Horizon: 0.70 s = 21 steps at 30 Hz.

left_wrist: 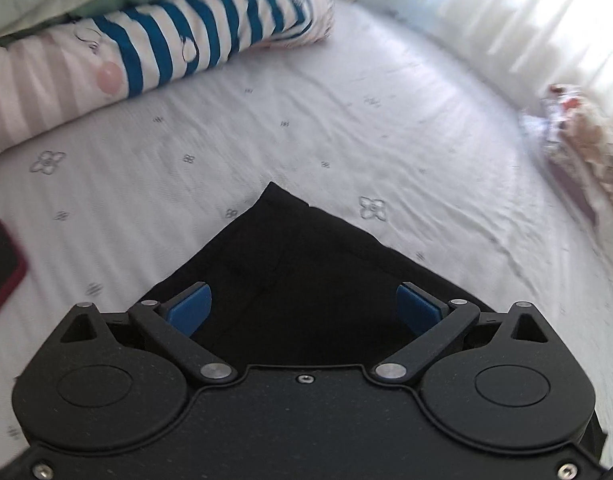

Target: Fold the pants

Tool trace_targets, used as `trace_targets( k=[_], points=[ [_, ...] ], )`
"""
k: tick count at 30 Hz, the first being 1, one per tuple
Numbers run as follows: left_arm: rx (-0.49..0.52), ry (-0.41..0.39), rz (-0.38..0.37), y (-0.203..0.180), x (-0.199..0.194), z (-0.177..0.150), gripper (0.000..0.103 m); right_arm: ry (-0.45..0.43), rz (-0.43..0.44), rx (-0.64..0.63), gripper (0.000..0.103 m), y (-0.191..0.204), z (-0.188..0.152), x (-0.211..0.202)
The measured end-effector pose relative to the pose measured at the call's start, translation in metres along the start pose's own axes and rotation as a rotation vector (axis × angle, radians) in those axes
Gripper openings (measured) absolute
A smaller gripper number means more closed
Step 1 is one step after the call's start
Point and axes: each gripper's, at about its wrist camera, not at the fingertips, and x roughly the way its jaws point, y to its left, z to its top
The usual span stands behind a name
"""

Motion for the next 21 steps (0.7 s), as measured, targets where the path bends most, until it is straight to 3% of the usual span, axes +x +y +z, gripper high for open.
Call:
trace_targets(
  k=[5,11,17,21],
  points=[
    [-0.021,0.08,0.08,-0.032,0.061,0.024,0.099,0.041,-0.061,-0.107,0.085,0.064,0.013,0.043],
    [-0.136,0.148,0.165,-0.052,0.121,0.046,0.099,0.148,-0.024,-0.063,0.086,0.112,0.029,0.103],
    [-0.057,0.142,0.284,-0.074,0.155,0.046,0.099,0.109,-0.139,-0.205,0.094,0.169,0.044,0.148],
    [-0.097,0.135,0.356,-0.071,0.174,0.041,0.103,0.125,-0.155,-0.187,0.096,0.182,0.05,0.182]
  ],
)
